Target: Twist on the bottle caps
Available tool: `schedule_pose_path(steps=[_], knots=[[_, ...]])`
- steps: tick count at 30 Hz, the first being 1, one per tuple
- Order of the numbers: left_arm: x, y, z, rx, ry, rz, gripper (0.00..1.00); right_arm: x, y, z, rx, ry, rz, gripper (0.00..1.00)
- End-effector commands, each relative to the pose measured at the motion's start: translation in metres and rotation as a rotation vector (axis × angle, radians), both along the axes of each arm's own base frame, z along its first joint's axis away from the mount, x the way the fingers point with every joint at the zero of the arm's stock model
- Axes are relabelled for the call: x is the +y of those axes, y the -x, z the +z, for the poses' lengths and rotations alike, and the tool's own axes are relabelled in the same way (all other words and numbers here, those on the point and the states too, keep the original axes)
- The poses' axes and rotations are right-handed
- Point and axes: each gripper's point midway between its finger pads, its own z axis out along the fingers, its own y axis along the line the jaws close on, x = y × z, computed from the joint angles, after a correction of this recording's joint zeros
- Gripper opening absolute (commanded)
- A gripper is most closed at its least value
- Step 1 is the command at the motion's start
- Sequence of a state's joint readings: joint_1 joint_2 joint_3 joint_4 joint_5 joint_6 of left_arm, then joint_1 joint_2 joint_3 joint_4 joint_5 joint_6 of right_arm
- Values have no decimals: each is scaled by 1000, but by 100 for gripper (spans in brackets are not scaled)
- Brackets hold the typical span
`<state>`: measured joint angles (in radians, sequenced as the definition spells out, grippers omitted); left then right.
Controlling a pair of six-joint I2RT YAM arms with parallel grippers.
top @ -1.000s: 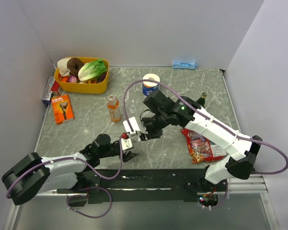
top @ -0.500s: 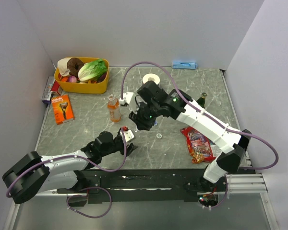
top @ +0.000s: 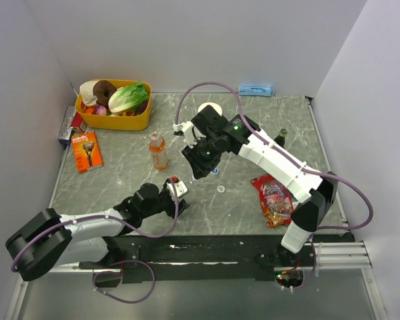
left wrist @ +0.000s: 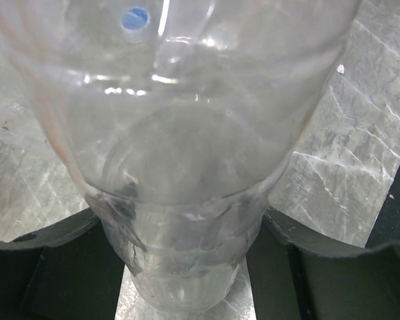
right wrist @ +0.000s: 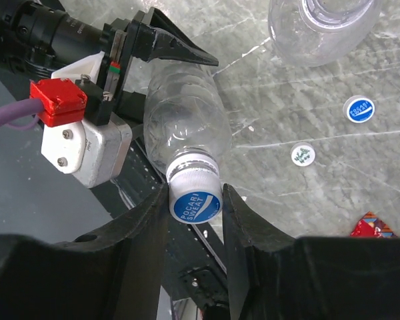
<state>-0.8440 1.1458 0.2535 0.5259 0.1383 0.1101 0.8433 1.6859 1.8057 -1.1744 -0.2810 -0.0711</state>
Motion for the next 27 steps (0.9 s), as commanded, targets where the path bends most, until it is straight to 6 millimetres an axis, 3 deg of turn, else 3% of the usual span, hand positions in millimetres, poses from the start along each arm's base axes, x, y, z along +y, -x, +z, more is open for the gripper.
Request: schedule_pose_path(steps=[1, 5, 6, 9, 10, 12, 14, 15, 16, 18, 19, 20, 21, 22, 27], knots=[[-33, -24, 96, -177, 274, 0, 1, -7, 22, -2, 91, 33, 15, 29], [-33, -18, 80, -151, 232, -26, 1, -7, 18, 25, -10, -21, 123, 49], [-35, -12, 74, -139, 217, -62, 1, -9, 16, 32, -45, -23, 147, 69], [-38, 2, 58, -112, 163, -151, 1, -11, 19, 64, -127, -74, 234, 99], [-39, 6, 51, -95, 147, -174, 1, -8, 23, 83, -160, -125, 268, 100], [-42, 15, 44, -59, 145, -219, 1, -9, 23, 106, -236, -183, 302, 100], [-43, 22, 43, -30, 161, -243, 1, -9, 30, 116, -269, -237, 351, 100], [-44, 24, 42, -22, 160, -254, 1, -11, 31, 132, -355, -288, 387, 100], [-44, 27, 42, -19, 161, -271, 1, -13, 36, 120, -346, -288, 423, 100], [-42, 29, 39, -23, 144, -297, 1, -22, 52, 129, -462, -345, 580, 100], [-41, 30, 39, -48, 126, -324, 1, -24, 56, 110, -470, -335, 650, 97], [-42, 34, 39, -55, 117, -361, 1, -27, 61, 104, -505, -337, 719, 95], [-40, 36, 34, -47, 95, -375, 1, -34, 63, 104, -616, -320, 818, 90], [-39, 35, 33, -73, 75, -397, 1, -35, 65, 87, -622, -293, 869, 88], [-40, 43, 32, -94, 32, -491, 1, -37, 64, 73, -741, -260, 1040, 79]])
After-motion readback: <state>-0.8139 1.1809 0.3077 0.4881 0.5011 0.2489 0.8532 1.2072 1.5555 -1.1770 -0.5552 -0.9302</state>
